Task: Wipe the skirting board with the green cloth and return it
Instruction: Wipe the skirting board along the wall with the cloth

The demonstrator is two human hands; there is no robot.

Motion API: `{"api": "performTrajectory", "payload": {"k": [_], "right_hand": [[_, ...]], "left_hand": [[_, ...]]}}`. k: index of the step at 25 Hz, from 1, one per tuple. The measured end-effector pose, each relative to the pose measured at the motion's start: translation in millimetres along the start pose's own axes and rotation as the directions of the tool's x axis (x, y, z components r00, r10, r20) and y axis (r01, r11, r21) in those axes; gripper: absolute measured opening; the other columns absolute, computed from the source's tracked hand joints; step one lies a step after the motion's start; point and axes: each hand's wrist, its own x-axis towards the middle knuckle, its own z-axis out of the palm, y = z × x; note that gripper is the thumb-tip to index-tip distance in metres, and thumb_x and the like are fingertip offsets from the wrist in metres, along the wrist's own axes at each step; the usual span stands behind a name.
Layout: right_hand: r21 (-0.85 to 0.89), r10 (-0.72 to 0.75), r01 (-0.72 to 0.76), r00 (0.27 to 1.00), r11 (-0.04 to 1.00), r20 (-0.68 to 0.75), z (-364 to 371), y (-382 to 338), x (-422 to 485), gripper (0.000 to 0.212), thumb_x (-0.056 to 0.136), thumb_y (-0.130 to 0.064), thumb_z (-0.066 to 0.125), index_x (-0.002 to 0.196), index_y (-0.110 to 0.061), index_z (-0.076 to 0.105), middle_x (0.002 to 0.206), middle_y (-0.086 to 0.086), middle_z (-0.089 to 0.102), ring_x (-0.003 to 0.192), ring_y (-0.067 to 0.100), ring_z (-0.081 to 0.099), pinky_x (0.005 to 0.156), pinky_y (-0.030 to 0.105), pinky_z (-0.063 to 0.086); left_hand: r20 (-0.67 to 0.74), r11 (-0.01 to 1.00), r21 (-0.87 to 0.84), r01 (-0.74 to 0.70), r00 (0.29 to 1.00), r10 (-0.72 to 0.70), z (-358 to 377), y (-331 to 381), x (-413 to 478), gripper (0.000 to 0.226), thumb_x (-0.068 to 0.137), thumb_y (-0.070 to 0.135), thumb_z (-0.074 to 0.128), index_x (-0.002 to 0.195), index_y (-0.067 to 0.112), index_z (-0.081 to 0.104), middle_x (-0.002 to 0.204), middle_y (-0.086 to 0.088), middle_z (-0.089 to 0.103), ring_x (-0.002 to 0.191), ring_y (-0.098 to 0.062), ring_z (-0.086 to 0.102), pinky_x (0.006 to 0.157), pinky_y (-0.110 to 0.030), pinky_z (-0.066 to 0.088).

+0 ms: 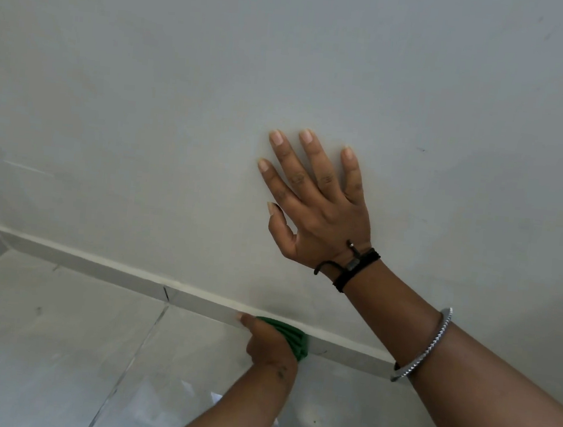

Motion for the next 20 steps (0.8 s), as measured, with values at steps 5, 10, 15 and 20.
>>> {"api": "performTrajectory", "payload": {"k": [5, 10, 15, 20], "right_hand": [[0.013, -0.004, 0.004, 1.000, 1.000, -0.001, 1, 1, -1, 0.053, 0.092, -0.032, 0.053, 0.141, -0.015, 0.062, 0.151, 0.008, 0.054, 0.145, 0.032, 0.037, 0.124, 0.051, 0.008], [0.006, -0.011, 0.011, 1.000, 1.000, -0.008, 3, 1, -1, 0.053, 0.091, -0.030, 0.054, 0.141, -0.013, 0.062, 0.150, 0.009, 0.055, 0.144, 0.034, 0.039, 0.124, 0.052, 0.010], [0.022, -0.007, 0.007, 1.000, 1.000, -0.001, 0, 0, 1, 0.050, 0.091, -0.029, 0.055, 0.137, -0.014, 0.066, 0.150, 0.009, 0.055, 0.144, 0.034, 0.040, 0.124, 0.051, 0.011], [0.023, -0.022, 0.022, 1.000, 0.999, 0.007, 0, 2, -1, 0.048, 0.092, -0.031, 0.053, 0.134, -0.015, 0.068, 0.150, 0.008, 0.055, 0.144, 0.035, 0.040, 0.124, 0.051, 0.011]], "left_hand": [[-0.161, 0.988, 0.021, -0.150, 0.975, 0.151, 7, 24, 8, 0.097, 0.081, 0.077, 0.025, 0.130, -0.002, 0.052, 0.135, -0.021, 0.057, 0.120, -0.038, 0.054, 0.101, -0.034, 0.037], [-0.096, 0.941, 0.227, -0.251, 0.956, 0.278, -7, 2, 14, 0.077, 0.089, 0.066, 0.027, 0.132, 0.008, 0.054, 0.135, -0.023, 0.056, 0.120, -0.039, 0.053, 0.106, -0.040, 0.039], [-0.002, 0.987, 0.154, -0.043, 0.999, 0.044, 1, -53, -1, 0.072, 0.090, 0.058, 0.042, 0.133, 0.002, 0.052, 0.132, -0.024, 0.056, 0.114, -0.039, 0.056, 0.104, -0.047, 0.044], [0.104, 0.988, 0.120, 0.094, 0.989, -0.107, 10, -102, -10, 0.070, 0.087, 0.057, 0.049, 0.130, 0.002, 0.053, 0.126, -0.024, 0.059, 0.109, -0.039, 0.060, 0.100, -0.051, 0.048]]}}
